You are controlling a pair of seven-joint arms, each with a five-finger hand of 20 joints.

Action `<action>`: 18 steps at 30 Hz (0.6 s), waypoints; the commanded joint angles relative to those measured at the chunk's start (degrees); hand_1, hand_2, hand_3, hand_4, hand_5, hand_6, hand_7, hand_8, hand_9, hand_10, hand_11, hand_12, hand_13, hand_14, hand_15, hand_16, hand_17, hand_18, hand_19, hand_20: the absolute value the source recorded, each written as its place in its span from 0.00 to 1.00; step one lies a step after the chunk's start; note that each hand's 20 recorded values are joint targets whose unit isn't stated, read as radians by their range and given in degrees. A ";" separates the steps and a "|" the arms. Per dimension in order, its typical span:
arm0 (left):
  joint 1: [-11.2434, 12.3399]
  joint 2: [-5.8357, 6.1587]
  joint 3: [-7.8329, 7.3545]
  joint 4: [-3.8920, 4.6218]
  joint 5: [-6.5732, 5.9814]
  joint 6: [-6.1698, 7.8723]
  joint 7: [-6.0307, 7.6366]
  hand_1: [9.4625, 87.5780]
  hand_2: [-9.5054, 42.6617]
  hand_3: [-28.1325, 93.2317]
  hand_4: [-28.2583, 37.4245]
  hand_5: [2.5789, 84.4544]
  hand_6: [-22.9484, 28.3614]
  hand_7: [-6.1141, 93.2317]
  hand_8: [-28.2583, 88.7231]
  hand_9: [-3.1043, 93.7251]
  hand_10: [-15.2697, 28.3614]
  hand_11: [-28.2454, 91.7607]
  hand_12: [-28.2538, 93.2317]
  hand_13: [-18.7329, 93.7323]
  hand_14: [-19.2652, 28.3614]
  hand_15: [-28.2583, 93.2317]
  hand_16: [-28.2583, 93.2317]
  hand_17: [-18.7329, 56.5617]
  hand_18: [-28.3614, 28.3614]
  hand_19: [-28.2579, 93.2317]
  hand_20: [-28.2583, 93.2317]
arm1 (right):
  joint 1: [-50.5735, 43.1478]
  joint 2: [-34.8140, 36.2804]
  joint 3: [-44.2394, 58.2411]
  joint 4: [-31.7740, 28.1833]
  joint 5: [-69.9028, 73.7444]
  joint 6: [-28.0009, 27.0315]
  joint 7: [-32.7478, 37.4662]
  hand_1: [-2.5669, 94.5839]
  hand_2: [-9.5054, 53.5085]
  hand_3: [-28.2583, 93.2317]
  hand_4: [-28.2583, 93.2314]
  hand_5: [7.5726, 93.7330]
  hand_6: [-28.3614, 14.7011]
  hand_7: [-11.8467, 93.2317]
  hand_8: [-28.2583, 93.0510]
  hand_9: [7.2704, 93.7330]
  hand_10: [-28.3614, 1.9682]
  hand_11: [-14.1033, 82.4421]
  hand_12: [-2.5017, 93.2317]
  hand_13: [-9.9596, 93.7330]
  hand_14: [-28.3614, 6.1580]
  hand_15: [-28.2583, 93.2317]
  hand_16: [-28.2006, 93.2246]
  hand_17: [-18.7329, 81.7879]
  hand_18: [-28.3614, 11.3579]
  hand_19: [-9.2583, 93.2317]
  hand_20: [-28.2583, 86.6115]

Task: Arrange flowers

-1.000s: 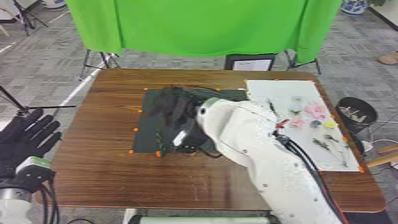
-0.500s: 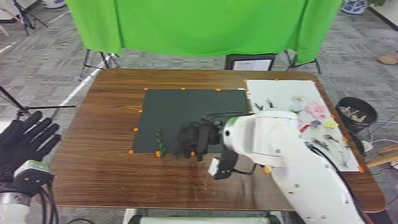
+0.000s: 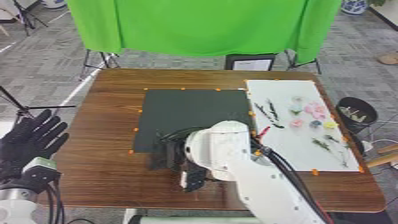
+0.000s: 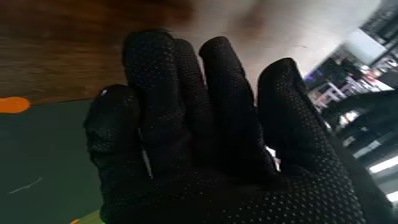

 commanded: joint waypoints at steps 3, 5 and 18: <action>-0.89 1.00 0.99 0.33 0.49 -0.59 -1.08 0.22 0.38 0.85 0.04 0.46 0.65 0.19 0.18 0.37 0.74 0.40 0.34 0.35 0.76 0.51 0.19 0.14 0.79 0.54 0.30 | 1.38 -1.60 -2.05 5.62 -6.58 2.17 0.61 0.20 0.59 0.90 0.15 0.68 0.51 0.21 0.14 0.65 0.36 0.25 0.19 0.74 0.32 0.72 0.46 0.58 0.13 0.97 0.55; -0.38 1.15 0.91 0.17 0.10 -0.57 -0.51 0.22 0.38 0.85 0.04 0.46 0.65 0.19 0.18 0.37 0.74 0.40 0.34 0.35 0.76 0.51 0.19 0.14 0.79 0.54 0.30 | 1.83 -1.80 -1.90 6.31 -6.69 2.54 0.67 0.20 0.59 0.90 0.15 0.68 0.51 0.21 0.14 0.65 0.37 0.25 0.19 0.75 0.33 0.72 0.46 0.59 0.12 0.97 0.55; -1.51 1.99 2.33 0.68 -0.47 -0.69 -0.92 0.22 0.38 0.85 0.04 0.46 0.65 0.19 0.18 0.37 0.74 0.40 0.34 0.35 0.76 0.51 0.19 0.14 0.79 0.54 0.30 | 2.45 -2.16 -1.97 8.32 -7.95 5.54 0.11 0.20 0.59 0.91 0.15 0.67 0.50 0.21 0.14 0.64 0.37 0.26 0.19 0.75 0.34 0.72 0.46 0.59 0.13 0.98 0.54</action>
